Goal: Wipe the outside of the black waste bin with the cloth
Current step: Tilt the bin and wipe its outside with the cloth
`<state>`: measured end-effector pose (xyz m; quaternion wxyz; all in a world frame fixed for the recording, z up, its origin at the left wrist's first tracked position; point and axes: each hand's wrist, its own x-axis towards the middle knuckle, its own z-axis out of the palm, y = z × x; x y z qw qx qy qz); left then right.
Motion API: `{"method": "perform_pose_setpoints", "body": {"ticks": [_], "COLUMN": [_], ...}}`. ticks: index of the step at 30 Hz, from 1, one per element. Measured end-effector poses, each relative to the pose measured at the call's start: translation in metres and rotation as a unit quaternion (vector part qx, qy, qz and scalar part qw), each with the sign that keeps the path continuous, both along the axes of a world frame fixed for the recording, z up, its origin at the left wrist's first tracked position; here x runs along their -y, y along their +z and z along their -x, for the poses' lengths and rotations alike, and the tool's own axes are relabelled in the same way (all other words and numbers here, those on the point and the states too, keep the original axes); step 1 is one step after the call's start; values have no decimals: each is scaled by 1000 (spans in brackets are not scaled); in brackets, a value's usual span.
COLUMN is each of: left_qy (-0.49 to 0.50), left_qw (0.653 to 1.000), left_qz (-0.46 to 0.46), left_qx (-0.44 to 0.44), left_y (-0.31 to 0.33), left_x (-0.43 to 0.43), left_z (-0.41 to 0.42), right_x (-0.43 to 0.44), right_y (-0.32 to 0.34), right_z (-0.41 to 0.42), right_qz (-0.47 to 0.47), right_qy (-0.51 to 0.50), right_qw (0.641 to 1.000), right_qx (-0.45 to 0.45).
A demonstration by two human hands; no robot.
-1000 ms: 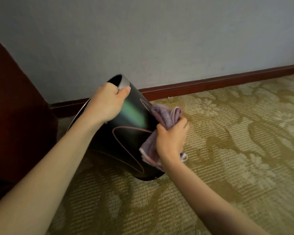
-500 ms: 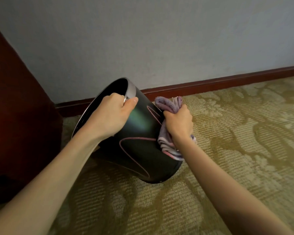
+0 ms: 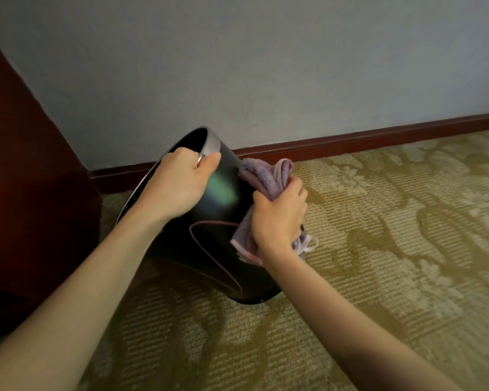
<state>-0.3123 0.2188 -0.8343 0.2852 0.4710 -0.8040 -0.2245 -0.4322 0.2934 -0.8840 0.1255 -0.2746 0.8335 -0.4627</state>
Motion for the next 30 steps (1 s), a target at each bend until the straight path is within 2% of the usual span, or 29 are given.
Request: {"method": "perform_pose_setpoints", "body": {"ticks": [3, 9, 21, 25, 30], "left_qy": [12, 10, -61, -45, -10], "left_qw": [1000, 1000, 998, 999, 1000], "left_qz": [-2, -3, 3, 2, 20], "left_qx": [3, -9, -16, -24, -17], "left_y": [1, 1, -3, -4, -1], "left_x": [5, -5, -29, -20, -11], "left_z": [0, 1, 0, -8, -9], "right_x": [-6, -1, 42, 38, 18], "right_y": [0, 2, 9, 10, 20], "right_z": [-17, -7, 49, 35, -5], "right_qz": [25, 13, -85, -70, 18], "right_qy": [5, 9, 53, 46, 41], "right_qw": [1000, 1000, 991, 994, 999], "right_qx": [0, -12, 86, 65, 19]}}
